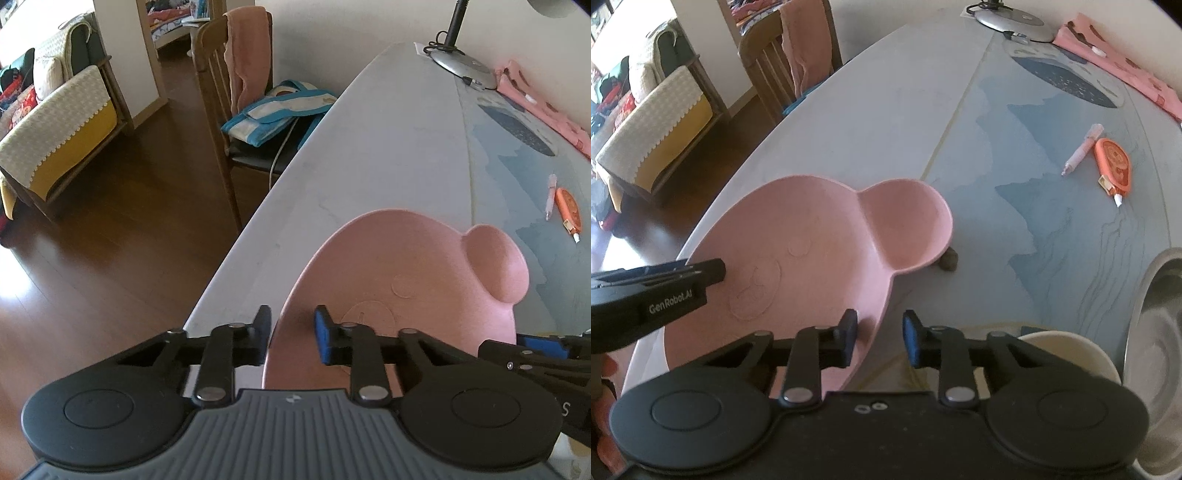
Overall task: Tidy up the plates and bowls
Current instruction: 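Close both tools on the pink plate rim, then carry the pink plate with both tools and lower it onto the white plates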
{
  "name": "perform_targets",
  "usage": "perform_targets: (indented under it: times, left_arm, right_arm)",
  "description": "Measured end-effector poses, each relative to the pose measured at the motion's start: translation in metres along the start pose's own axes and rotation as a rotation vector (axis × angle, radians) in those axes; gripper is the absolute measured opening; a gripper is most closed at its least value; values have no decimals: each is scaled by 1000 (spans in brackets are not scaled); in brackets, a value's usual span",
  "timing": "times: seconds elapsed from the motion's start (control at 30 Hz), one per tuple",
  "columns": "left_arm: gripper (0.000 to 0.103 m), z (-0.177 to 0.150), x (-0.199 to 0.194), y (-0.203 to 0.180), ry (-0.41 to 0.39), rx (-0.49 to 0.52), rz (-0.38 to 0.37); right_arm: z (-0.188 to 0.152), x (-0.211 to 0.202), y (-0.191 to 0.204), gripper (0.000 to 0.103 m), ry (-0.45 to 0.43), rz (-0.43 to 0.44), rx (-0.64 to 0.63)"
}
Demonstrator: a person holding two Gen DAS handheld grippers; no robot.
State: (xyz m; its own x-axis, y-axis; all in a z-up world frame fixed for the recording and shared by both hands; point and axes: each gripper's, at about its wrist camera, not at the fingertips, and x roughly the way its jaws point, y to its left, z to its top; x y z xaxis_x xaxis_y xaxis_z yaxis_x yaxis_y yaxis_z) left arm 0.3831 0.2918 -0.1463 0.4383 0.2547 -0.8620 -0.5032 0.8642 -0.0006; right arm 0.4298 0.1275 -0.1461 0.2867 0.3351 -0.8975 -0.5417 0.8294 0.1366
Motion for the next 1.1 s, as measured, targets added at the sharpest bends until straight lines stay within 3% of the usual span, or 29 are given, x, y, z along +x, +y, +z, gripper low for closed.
perform_targets:
  times: [0.07,0.5,0.8,1.1]
  left_arm:
    - [21,-1,-2,-1,-3,0,3]
    - [16,-4,-36,4,-37,-52,-25]
    - [16,-2,-101,-1,-114,-36,-19]
    - [16,-22,-178,-24,-173,7,-85]
  right_arm:
    - [-1,-3,2,12,-13,2,2]
    - [-3,-36,5,10,-89,-7,-21]
    - [-4,-88,-1,9,-162,32,7]
    - [-30,-163,-21,9,-226,14,44]
